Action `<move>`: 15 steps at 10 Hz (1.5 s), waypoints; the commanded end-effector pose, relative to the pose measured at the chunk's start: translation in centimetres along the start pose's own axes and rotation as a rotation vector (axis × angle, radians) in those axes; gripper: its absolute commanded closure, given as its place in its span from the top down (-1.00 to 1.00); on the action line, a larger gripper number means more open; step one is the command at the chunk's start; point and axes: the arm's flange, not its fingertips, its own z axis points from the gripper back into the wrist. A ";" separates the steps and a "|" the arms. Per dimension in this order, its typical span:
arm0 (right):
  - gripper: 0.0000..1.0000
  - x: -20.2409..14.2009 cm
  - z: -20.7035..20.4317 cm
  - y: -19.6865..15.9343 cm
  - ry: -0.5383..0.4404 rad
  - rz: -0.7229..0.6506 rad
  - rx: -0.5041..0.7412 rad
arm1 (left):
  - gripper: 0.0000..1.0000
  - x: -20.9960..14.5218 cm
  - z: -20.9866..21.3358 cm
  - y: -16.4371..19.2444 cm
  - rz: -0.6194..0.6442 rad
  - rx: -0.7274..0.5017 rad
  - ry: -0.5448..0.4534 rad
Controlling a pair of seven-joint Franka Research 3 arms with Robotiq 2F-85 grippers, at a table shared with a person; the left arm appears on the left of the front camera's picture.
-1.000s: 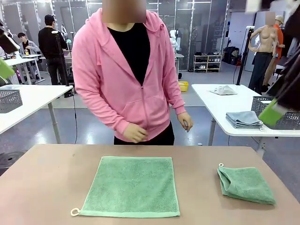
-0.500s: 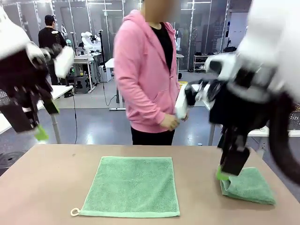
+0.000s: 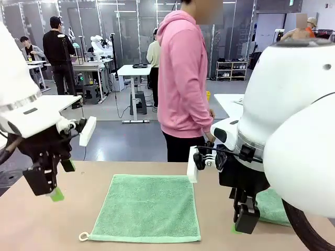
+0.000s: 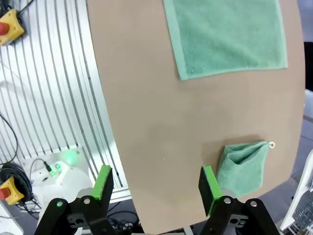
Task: Fold the towels and place them in the basket.
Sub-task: When a person lays out a Towel with hook on the table, fold it in half twice.
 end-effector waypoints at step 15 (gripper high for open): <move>0.75 2.6 -10.5 -2.1 -0.020 0.219 0.030 | 1.00 1.4 -12.2 2.1 -0.140 -0.101 0.030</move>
